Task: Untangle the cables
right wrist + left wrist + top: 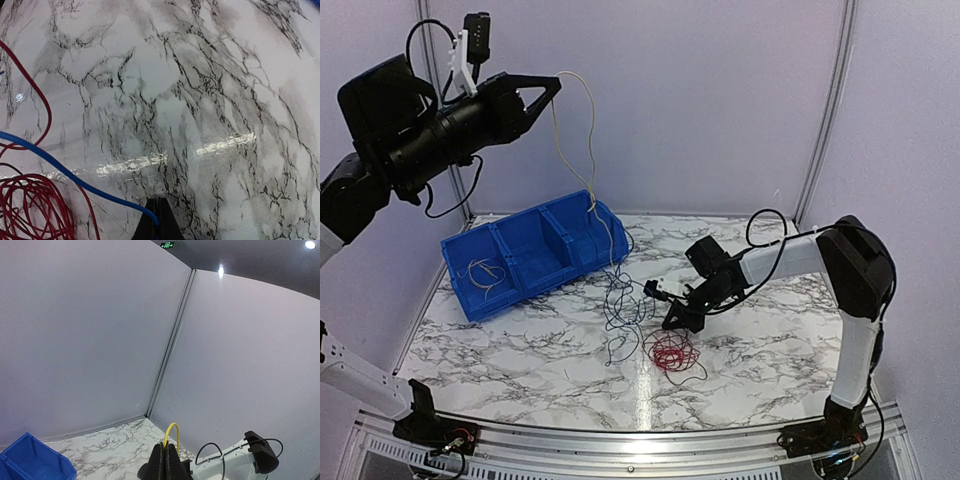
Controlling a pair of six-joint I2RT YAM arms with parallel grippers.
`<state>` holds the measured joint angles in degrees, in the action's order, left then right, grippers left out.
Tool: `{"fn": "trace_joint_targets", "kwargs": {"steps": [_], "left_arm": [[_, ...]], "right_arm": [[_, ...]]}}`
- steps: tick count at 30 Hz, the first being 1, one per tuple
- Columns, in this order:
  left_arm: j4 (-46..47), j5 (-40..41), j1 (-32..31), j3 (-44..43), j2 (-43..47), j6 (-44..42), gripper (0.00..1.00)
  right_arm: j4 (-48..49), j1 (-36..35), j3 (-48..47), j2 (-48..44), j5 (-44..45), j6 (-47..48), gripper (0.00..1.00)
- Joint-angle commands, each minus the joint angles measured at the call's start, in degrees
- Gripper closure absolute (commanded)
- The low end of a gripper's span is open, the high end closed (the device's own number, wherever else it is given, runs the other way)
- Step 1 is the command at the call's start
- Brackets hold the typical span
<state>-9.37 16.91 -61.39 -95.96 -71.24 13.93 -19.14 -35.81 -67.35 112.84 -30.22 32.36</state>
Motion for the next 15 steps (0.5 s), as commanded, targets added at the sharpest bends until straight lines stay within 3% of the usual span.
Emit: {"fn": "trace_joint_targets", "kwargs": {"steps": [1,3,9,12,15], "left_arm": [[-2.61,-2.17,-0.71,2.26,-1.33,0.7,1.0],[-2.14,-2.14,-0.8,5.11,-1.77,1.38,1.0],[2.41,-1.52,-1.45,15.2,-4.29,2.93,1.0],[5.37,1.03,-1.54,18.71,-5.7,3.64,1.0],[8.76,2.44,-1.54,21.56,-6.99,3.79,1.0]], "right_arm": [[-4.67,0.54,-0.54,-2.95,3.27,0.17,0.97],[-5.08,0.93,-0.39,-7.07,3.35,0.54,0.87],[-1.81,2.91,3.48,-20.51,3.53,1.21,0.42],[-3.54,5.11,3.19,-24.13,-0.86,1.46,0.36],[-5.77,7.24,2.41,-26.43,-10.04,-0.08,0.23]]}}
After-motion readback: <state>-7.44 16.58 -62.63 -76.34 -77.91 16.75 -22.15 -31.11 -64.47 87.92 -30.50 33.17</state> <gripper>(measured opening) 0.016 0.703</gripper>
